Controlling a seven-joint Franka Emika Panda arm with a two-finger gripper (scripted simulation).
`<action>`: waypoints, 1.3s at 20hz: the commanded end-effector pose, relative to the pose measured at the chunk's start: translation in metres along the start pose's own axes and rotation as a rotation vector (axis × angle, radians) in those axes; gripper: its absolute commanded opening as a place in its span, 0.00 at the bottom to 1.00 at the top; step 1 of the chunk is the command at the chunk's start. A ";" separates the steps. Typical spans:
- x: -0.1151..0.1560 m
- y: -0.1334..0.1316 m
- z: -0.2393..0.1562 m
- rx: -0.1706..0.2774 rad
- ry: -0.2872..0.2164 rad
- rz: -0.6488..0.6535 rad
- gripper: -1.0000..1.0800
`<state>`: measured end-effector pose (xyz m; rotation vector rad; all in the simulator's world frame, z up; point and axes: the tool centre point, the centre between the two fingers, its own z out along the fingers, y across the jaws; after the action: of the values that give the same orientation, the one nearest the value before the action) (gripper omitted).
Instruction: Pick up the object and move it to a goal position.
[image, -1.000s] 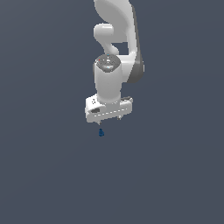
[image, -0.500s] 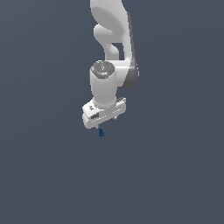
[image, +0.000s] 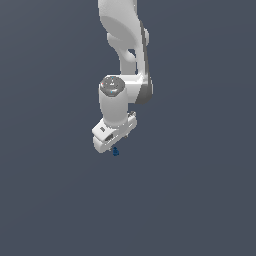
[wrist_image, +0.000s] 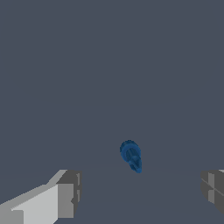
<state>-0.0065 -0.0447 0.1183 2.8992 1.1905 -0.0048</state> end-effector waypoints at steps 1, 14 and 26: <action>-0.003 0.002 0.005 0.001 0.001 -0.064 0.96; -0.014 0.008 0.023 0.004 0.006 -0.288 0.96; -0.016 0.009 0.032 0.005 0.006 -0.316 0.96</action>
<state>-0.0112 -0.0625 0.0899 2.6822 1.6344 0.0007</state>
